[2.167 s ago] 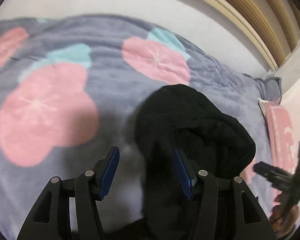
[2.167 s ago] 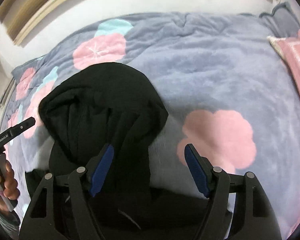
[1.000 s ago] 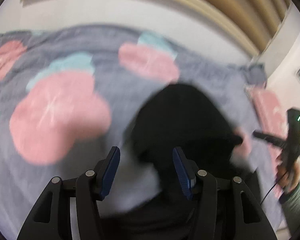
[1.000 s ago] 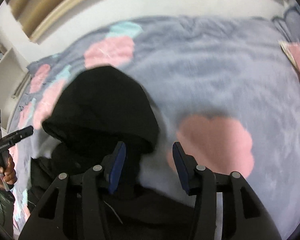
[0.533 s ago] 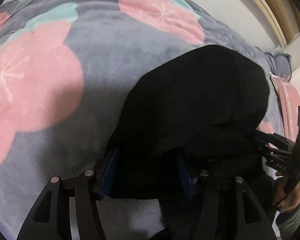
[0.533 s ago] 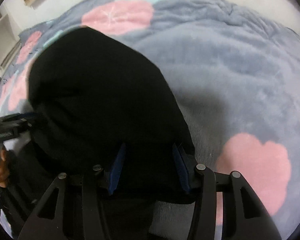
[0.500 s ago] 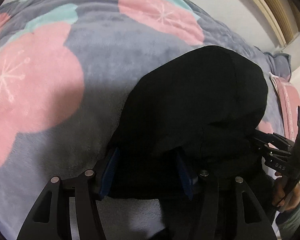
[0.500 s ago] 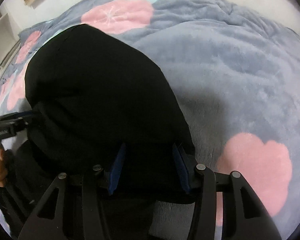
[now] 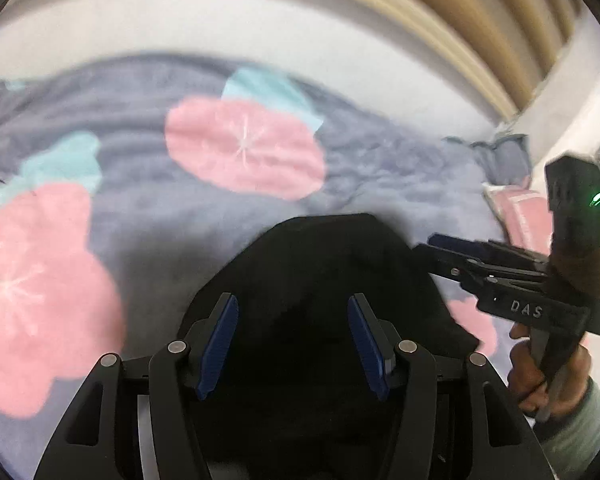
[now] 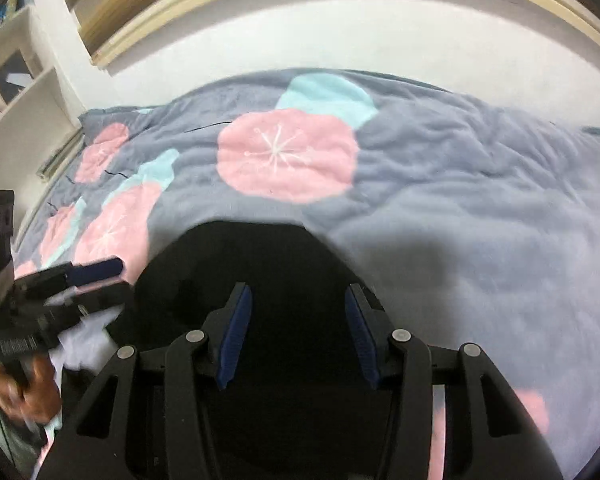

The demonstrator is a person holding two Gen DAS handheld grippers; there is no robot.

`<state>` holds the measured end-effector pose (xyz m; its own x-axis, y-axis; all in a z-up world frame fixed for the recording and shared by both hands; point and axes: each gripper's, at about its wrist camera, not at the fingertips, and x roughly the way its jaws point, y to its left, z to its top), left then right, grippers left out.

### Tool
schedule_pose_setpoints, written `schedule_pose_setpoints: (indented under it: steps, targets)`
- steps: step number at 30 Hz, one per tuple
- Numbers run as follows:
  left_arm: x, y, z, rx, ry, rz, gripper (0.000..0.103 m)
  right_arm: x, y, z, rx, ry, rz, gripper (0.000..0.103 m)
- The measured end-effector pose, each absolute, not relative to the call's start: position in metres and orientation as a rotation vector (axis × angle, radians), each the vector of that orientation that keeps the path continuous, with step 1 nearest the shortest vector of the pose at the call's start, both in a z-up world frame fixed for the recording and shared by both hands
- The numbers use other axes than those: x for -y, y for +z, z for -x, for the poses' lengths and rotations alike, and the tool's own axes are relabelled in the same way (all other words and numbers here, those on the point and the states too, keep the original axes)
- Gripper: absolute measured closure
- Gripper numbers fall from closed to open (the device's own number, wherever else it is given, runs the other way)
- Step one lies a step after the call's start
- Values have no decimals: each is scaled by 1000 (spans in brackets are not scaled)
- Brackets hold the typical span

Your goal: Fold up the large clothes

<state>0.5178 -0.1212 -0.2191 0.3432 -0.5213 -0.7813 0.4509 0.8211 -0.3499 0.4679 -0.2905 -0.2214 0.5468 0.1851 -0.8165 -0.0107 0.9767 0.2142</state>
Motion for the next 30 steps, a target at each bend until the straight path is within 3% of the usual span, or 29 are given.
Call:
schedule_pose_setpoints:
  steps: [4, 6, 11, 18, 25, 30]
  targets:
    - [122, -279, -541, -1162, -528, 68, 45, 277, -284, -501, -1154, 98, -195, 51]
    - [121, -283, -538, -1148, -532, 73, 45, 274, -298, -501, -1154, 96, -173, 51]
    - [127, -268, -524, -1106, -539, -44, 45, 277, -284, -482, -1124, 92, -169, 52]
    - [96, -213, -475, -1026, -723, 84, 44, 297, -234, -406, -1062, 145, -185, 51]
    - [112, -279, -484, -1214, -617, 14, 44, 307, -298, -402, -1255, 66, -189, 51]
    - [107, -247, -474, -1144, -674, -35, 44, 315, -292, -405, -1243, 98, -222, 51]
